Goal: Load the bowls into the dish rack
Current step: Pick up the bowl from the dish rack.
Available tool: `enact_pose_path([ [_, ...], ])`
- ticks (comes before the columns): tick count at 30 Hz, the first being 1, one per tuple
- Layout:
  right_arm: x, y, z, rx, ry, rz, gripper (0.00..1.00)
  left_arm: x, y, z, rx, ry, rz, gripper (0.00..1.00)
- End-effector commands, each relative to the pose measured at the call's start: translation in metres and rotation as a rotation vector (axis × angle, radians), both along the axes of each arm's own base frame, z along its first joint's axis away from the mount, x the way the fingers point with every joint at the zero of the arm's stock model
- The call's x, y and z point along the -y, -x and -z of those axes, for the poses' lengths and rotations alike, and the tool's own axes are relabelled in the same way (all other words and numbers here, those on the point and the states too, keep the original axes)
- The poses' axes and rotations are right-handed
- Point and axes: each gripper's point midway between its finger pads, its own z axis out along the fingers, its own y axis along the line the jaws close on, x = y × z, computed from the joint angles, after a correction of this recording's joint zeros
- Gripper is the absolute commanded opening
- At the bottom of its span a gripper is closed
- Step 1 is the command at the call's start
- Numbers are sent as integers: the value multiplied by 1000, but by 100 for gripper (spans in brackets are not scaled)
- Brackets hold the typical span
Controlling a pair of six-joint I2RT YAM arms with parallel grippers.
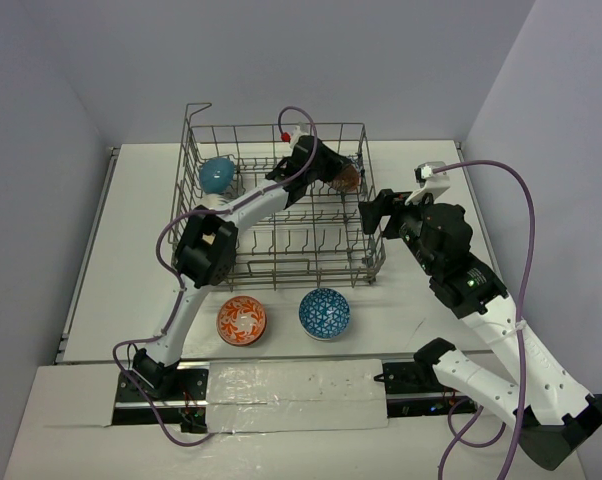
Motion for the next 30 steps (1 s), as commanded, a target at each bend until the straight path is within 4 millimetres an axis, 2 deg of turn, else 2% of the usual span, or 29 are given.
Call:
enact_pose_path([
  [1,2,-4,-10,34,-25,16,83,3,-7,-22,60,30,1,15],
  [9,1,-4,-10,34,-28,11,83,4,-3,-28,61,46,10,8],
  [15,2,-2,-13,42,-35,10,83,0,4,-43,71,40,8,1],
  [30,3,5,-20,65,-49,-4,83,-8,42,-81,116,9,24,0],
])
